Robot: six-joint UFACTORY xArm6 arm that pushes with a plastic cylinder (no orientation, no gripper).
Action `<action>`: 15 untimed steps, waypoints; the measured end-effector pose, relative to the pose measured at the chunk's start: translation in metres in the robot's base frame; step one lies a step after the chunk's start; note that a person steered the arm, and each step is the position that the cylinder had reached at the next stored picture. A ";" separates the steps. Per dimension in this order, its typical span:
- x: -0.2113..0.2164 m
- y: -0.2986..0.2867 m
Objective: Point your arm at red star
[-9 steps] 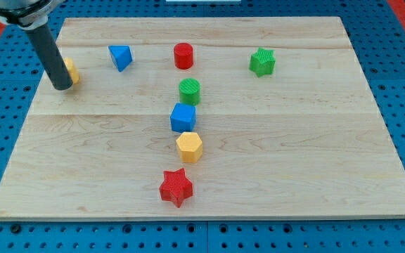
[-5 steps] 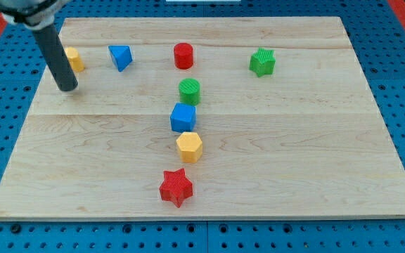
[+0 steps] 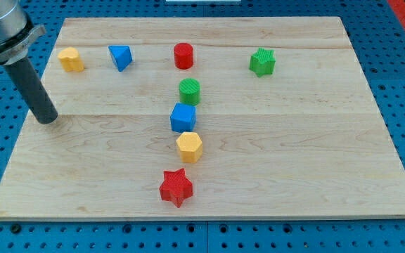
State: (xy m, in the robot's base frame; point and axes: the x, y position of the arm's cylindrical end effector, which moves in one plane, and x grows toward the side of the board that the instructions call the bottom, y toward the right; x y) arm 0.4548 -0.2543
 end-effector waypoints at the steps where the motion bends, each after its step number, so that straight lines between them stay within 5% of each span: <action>1: 0.002 -0.002; 4: 0.021 -0.003; 8: 0.086 0.081; 11: 0.007 0.074; 13: -0.050 0.123; 15: -0.072 0.135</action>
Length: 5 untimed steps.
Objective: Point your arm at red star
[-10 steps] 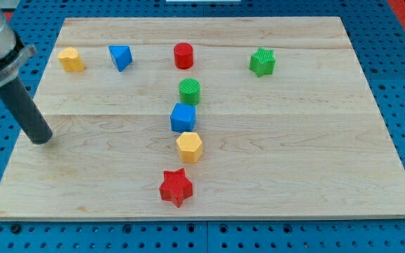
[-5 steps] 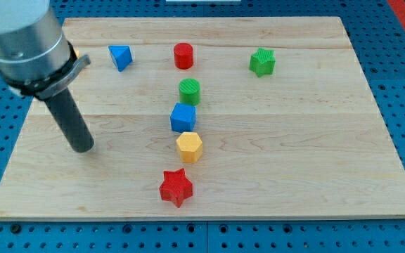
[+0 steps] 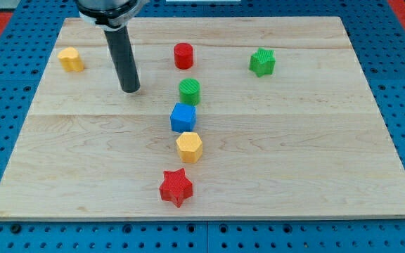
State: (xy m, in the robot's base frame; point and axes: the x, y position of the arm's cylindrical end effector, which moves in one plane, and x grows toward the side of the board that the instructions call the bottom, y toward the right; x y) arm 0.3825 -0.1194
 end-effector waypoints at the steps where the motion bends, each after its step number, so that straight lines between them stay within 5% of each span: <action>1: 0.031 0.008; 3: 0.118 -0.007; 5: 0.141 -0.029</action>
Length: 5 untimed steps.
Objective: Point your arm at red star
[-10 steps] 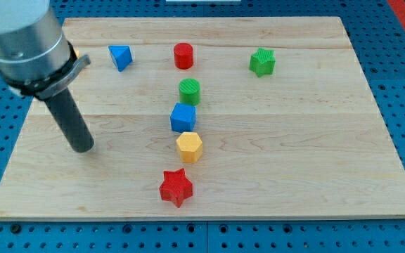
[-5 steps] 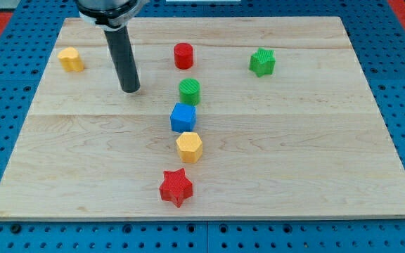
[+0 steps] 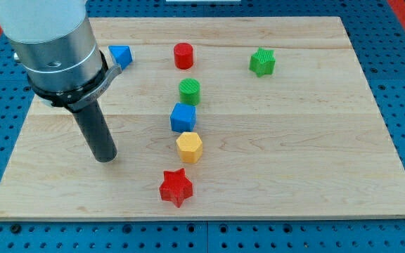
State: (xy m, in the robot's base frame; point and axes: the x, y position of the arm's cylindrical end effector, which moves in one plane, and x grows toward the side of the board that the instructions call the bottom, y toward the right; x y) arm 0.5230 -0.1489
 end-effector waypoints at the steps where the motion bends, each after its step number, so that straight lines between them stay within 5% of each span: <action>1: 0.009 -0.004; 3: 0.063 -0.010; 5: 0.065 0.059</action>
State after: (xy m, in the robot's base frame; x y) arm 0.5878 -0.0898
